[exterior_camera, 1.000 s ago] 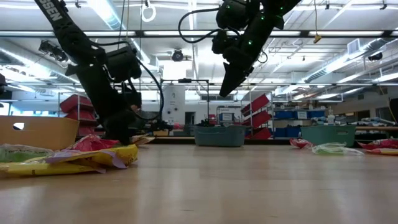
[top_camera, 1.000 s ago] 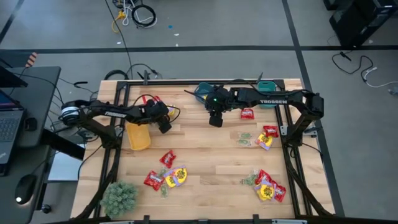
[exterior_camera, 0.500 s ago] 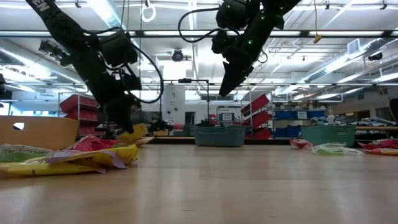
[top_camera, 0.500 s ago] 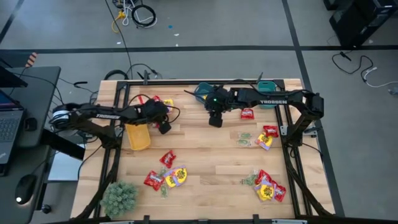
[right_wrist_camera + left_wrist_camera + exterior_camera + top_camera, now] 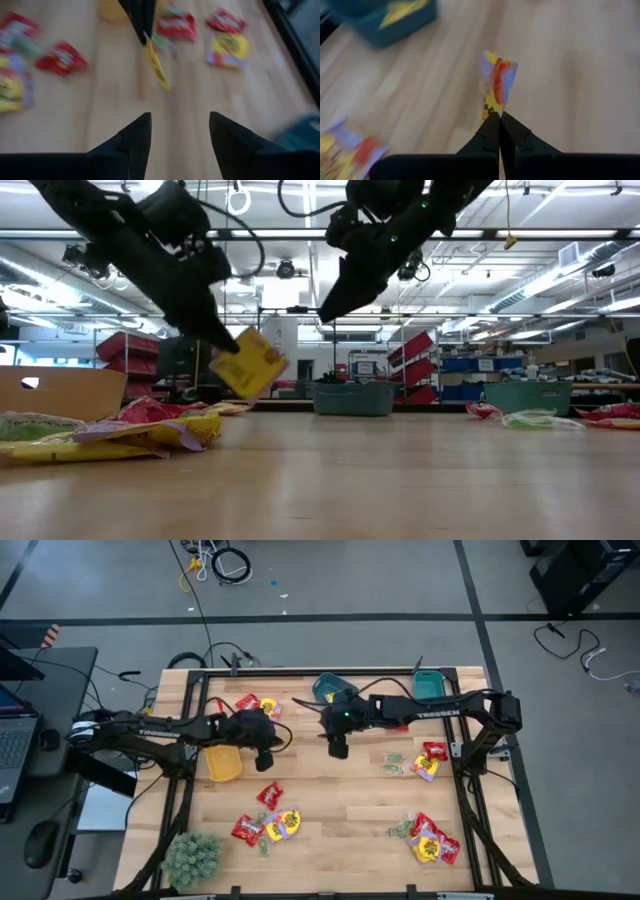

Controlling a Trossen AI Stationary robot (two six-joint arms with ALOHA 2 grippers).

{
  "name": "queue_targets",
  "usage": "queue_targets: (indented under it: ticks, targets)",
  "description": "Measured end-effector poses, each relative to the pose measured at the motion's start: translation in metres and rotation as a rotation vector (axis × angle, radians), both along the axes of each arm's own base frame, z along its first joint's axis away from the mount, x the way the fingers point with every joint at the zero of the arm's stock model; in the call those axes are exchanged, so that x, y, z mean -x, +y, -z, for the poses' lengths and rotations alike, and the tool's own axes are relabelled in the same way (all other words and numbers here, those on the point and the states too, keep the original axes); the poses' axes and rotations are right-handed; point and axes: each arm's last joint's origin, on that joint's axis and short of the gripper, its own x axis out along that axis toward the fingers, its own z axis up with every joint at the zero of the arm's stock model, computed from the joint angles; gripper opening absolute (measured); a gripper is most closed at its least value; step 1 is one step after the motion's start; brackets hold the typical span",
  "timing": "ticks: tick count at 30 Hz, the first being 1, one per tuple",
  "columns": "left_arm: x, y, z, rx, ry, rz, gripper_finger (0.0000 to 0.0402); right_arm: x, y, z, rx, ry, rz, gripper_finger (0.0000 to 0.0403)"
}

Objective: Sort candy
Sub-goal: Put the yellow candy into the blue bin

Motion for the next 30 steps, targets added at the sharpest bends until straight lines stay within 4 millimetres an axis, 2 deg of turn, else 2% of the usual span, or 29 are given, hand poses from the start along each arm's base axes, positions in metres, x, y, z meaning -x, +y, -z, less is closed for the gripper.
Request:
queue_targets:
  ticks: [7,12,19,30]
  targets:
    - [-0.005,-0.008,-0.008,0.034,-0.096,0.102,0.0,-0.005,0.011,0.003,-0.025,-0.129,-0.074,0.0197]
    - [-0.008,-0.009,-0.013,0.045,-0.149,0.133,0.0,-0.008,0.017,0.0,-0.059,-0.177,-0.134,0.0187]
    - [-0.01,-0.01,-0.016,0.053,-0.195,0.158,0.0,-0.009,0.021,-0.001,-0.167,-0.193,-0.179,0.016]
    - [-0.014,-0.01,-0.021,0.063,-0.266,0.192,0.0,-0.01,0.033,-0.001,-0.188,-0.189,-0.202,0.0149]
